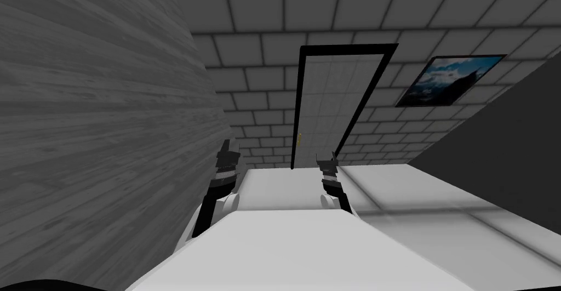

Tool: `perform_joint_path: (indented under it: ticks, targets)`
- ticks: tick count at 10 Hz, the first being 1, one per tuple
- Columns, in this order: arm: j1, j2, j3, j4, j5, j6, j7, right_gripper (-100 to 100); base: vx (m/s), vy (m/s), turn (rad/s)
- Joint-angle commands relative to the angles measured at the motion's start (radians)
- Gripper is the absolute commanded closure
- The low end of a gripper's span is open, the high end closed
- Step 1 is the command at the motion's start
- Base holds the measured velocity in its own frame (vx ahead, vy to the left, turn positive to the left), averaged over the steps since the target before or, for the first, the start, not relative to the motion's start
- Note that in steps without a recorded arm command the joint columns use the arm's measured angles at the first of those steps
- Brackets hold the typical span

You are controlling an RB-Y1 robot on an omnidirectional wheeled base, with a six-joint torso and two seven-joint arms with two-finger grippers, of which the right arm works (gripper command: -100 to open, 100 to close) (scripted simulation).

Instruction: Pull the door open

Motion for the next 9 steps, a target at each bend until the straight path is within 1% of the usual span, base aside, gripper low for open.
perform_joint_path:
  ticks: [1,9]
  targets:
    - [-0.015,-0.007,0.004,0.046,-0.029,-0.011,-0.034,-100,0.091,-0.071,0.113]
    - [-0.065,-0.026,0.032,0.235,-0.167,-0.048,-0.188,-100,0.084,-0.059,0.158]
